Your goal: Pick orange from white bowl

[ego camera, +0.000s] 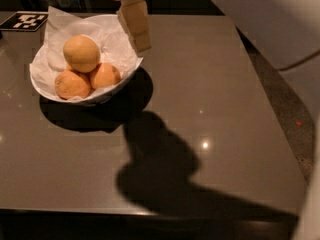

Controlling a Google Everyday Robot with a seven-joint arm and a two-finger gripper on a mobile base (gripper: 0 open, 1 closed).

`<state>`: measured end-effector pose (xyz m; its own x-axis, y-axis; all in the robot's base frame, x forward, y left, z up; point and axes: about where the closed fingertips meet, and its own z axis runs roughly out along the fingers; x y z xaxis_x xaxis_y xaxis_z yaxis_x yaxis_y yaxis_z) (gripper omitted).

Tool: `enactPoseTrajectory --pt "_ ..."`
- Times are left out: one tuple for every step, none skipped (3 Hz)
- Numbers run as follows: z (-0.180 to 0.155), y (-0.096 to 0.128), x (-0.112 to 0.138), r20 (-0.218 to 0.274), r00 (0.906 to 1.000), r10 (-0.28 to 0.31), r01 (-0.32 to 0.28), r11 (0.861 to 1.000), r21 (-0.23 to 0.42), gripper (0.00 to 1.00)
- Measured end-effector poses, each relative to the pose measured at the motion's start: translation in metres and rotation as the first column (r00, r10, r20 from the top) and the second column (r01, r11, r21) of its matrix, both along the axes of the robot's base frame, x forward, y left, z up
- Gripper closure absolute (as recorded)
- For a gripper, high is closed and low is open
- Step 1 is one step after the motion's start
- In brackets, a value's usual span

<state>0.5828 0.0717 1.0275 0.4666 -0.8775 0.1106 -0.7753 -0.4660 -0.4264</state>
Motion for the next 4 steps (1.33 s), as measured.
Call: enactPoseTrajectory --pt "-0.01 0.026 0.018 -0.011 0.9967 0.08 -0.08 0.996 -0.049 0.0" --pt "-0.024 0.043 0.033 -0.029 0.993 0.114 -0.116 0.99 -0.077 0.0" --pt "-0.042 0.055 0.039 -0.06 0.9894 0.132 -0.138 0.986 -0.095 0.05" --pt "-0.058 0.066 0.039 -0.086 0.9845 0.153 -0.162 0.98 -0.115 0.14"
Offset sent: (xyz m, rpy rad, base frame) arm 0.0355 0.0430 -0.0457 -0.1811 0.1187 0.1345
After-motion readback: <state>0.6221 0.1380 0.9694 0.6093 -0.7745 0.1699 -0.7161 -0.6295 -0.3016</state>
